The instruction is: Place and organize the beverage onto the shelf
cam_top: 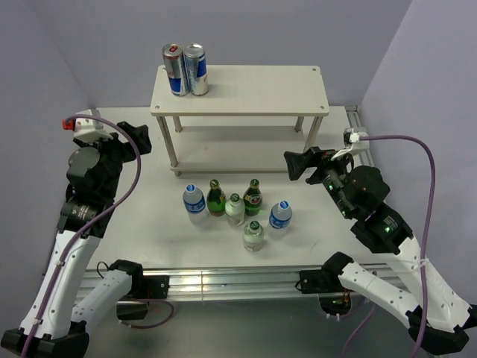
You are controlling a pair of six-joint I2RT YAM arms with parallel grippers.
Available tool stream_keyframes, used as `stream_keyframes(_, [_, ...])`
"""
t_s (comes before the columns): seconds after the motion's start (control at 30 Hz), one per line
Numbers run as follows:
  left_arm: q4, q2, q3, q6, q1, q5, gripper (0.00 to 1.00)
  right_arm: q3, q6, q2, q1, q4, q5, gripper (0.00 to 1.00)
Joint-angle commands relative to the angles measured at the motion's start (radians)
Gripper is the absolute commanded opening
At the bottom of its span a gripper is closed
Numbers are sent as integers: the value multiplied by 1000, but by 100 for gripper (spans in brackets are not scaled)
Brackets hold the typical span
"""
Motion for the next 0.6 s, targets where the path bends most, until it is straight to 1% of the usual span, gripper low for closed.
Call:
stream_keyframes(0.0, [16,-28,-5,28,0,-53,98,-51,1,-36,23,-51,135,100])
stream_keyframes(0.1, [7,-22,-3,36,1,-63,97,-88,45,-76,39,-67,154,100])
stream_keyframes(0.13, [1,-17,1,36,0,-67,97,-90,64,-71,54,-90,203,100])
stream_keyframes(0.2, [0,-16,3,36,0,-65,97,-85,133,-30,73,-158,268,100])
stream_keyframes(0.23, [0,-17,1,38,0,-62,97,-85,201,-15,85,-220,288,100])
stream_keyframes(0.27, [1,-20,0,39,0,-60,98,-99,239,-4,106,-245,320,100])
stream_keyframes(0.37, [3,-29,-11,41,0,-67,99,-165,335,4,138,-261,323,100])
stream_keyframes(0.47, [6,-25,-15,41,0,-80,99,-209,392,-7,200,-268,337,100])
stream_keyframes(0.5, [6,-20,-17,42,0,-82,99,-213,405,2,238,-279,360,100])
stream_keyframes(0.57, [-2,-6,-12,42,0,-85,99,-211,464,16,289,-334,391,100])
